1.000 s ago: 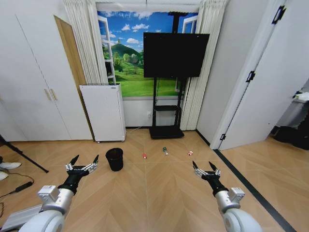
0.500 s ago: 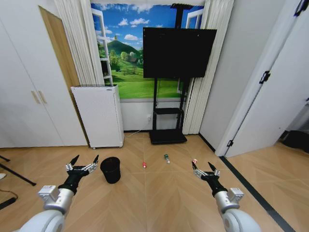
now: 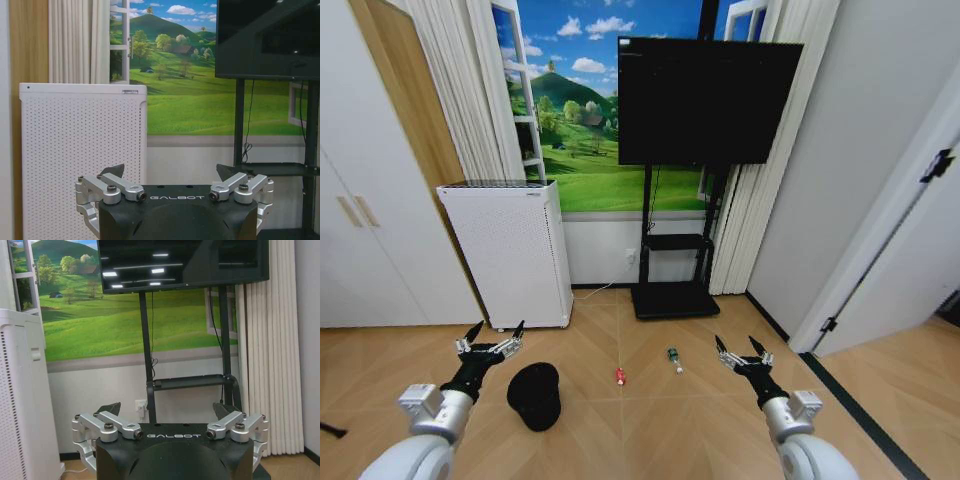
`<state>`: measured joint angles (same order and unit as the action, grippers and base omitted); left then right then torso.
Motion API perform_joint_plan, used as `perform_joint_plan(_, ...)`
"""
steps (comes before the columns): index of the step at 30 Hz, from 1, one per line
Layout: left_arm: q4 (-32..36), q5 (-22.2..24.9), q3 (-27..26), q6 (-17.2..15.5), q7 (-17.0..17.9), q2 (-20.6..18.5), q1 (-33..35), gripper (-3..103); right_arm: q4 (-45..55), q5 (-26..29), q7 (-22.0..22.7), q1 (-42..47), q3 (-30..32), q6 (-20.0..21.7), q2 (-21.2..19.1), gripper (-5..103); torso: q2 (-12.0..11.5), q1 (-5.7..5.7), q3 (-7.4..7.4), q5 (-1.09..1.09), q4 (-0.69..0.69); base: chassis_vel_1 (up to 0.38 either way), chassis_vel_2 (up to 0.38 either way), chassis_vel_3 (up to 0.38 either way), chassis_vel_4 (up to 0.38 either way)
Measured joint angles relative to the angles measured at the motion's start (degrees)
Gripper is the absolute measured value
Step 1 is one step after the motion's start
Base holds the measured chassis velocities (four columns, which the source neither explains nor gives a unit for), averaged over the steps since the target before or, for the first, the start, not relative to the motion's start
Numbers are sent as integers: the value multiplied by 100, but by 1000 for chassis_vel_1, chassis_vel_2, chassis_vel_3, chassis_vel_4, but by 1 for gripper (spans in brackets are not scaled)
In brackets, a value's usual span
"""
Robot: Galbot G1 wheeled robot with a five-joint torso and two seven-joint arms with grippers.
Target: Pick up the trash bin and place the garbage on the floor into it.
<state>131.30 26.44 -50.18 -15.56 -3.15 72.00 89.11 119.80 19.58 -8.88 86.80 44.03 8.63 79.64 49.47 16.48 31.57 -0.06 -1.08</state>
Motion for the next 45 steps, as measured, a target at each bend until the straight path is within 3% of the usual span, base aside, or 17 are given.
perform_joint_plan(2,-4,-3,0,0,4,2,-5,100,0,-8,0,1,2,-4,0,100,0,0,0,-4,-2,-382,353,358,-363)
perform_joint_plan(3,-4,-8,3,-1,13,6,-11,100,-8,-12,-2,-1,-2,-4,0,100,-1,1,2,15,1,-348,347,340,-399)
perform_joint_plan(5,-4,-9,6,-1,15,8,-12,100,-11,-12,-2,-1,-3,-4,0,100,-1,2,2,14,1,-331,347,340,-376)
perform_joint_plan(6,-9,-12,16,-2,24,14,-17,100,-29,-16,1,-7,-12,-37,2,100,0,0,1,-6,-2,-380,344,365,-371)
perform_joint_plan(8,-14,-12,24,-2,35,18,-19,100,-63,-18,15,-16,-27,-101,10,100,0,0,1,-5,-2,-380,344,351,-371)
perform_joint_plan(9,-16,-14,30,16,56,22,-28,100,-115,-30,31,-36,-44,-182,25,100,-1,1,1,14,1,-335,364,337,-340)
perform_joint_plan(11,-42,-15,44,35,70,26,-36,100,-168,-51,49,-53,-47,-226,39,100,-1,5,3,-2,0,-298,310,298,-243)
perform_joint_plan(14,-45,-16,45,36,72,28,-36,100,-172,-49,57,-50,-46,-228,40,100,-2,6,3,-1,-2,-263,276,274,-207)
perform_joint_plan(15,-45,-27,46,23,87,36,-34,100,-182,-47,62,-47,-48,-229,44,100,-8,7,1,13,3,-133,169,136,26)
perform_joint_plan(18,-51,-28,66,35,99,42,-34,100,-187,-47,65,-44,-46,-229,49,100,-33,-8,-13,3,-1,-69,92,46,14)
perform_joint_plan(38,-143,-158,103,98,27,125,-10,100,-357,-50,43,-44,-130,-228,59,100,-607,-261,-334,5,1,23,-17,-20,16)
perform_joint_plan(45,-198,-175,108,110,18,131,-19,100,-400,-48,43,-51,-155,-226,63,100,-710,-301,-399,5,1,0,0,0,0)
